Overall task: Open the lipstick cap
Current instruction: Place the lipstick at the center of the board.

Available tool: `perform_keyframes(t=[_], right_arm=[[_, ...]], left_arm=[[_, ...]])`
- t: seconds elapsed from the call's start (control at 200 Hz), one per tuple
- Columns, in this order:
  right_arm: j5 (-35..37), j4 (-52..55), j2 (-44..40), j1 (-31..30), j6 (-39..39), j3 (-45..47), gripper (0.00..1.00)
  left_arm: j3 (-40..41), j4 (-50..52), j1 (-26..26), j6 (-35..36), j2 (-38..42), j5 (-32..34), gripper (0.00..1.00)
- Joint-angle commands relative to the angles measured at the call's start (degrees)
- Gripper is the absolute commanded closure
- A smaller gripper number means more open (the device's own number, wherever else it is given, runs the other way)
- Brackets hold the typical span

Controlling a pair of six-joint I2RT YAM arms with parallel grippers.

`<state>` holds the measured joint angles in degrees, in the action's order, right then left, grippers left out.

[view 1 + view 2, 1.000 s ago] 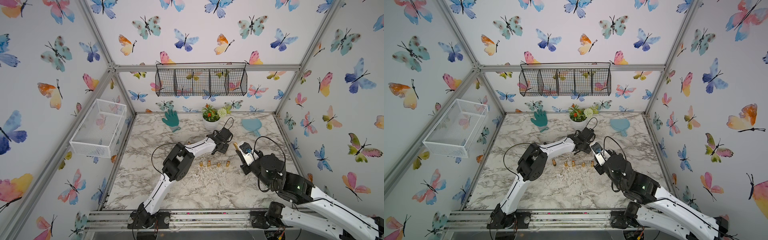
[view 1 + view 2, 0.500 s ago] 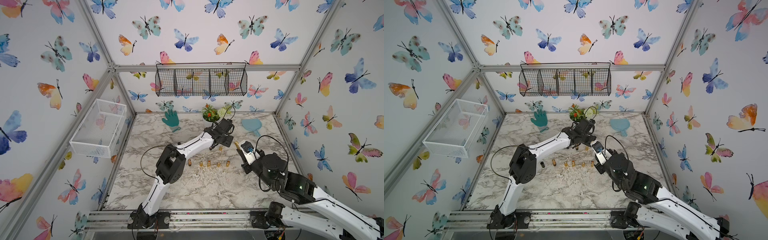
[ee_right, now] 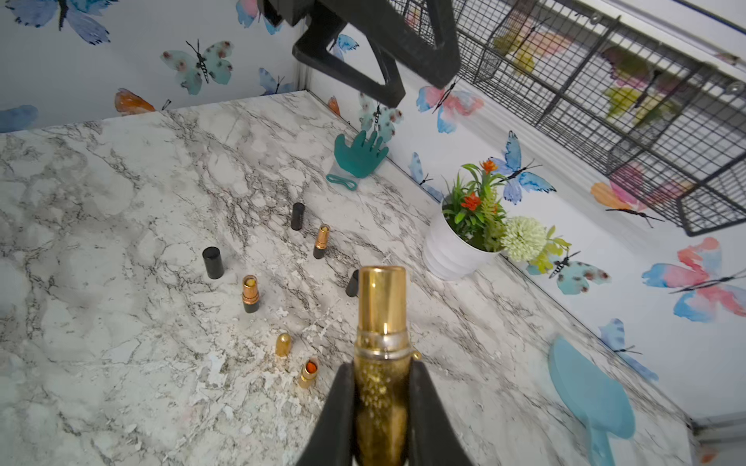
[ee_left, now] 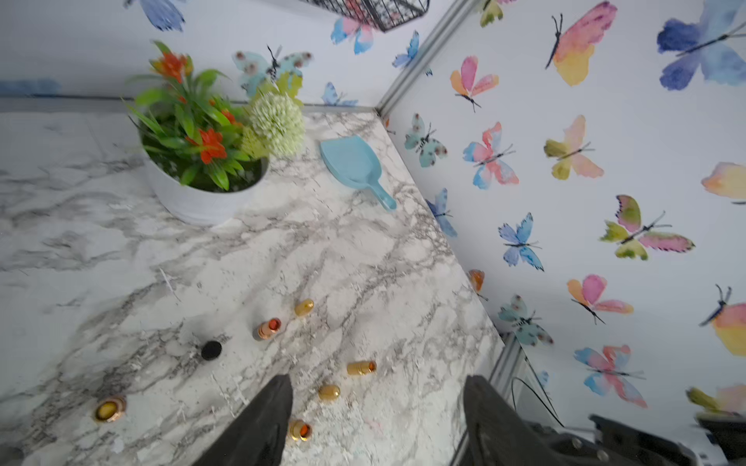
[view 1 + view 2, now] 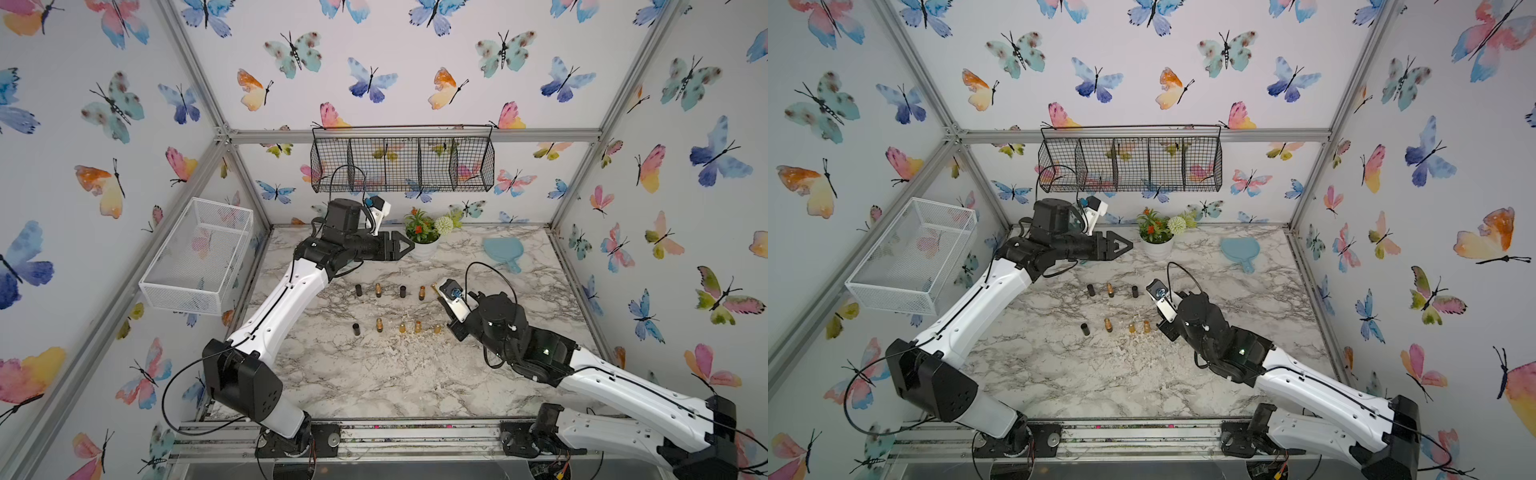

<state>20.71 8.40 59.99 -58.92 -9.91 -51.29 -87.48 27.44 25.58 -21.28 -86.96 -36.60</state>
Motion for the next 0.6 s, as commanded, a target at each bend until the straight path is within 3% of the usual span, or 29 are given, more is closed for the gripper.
perform_keyframes(t=[0.0, 0.285, 0.596], right_arm=[[-4.0, -6.4, 3.1, 0.0, -1.0, -1.3, 0.98], [-7.8, -8.6, 8.0, 0.0, -0.7, -3.9, 0.98], [-8.8, -9.4, 9.5, 0.0, -0.7, -4.1, 0.98]], left_arm=[[4.2, 1.5, -0.1, 0.9, 4.9, -7.8, 0.28], [10.8, 2.4, 0.0, 2.3, 8.6, -12.0, 0.28], [12.6, 1.9, 1.3, 3.4, 7.1, -12.4, 0.40]])
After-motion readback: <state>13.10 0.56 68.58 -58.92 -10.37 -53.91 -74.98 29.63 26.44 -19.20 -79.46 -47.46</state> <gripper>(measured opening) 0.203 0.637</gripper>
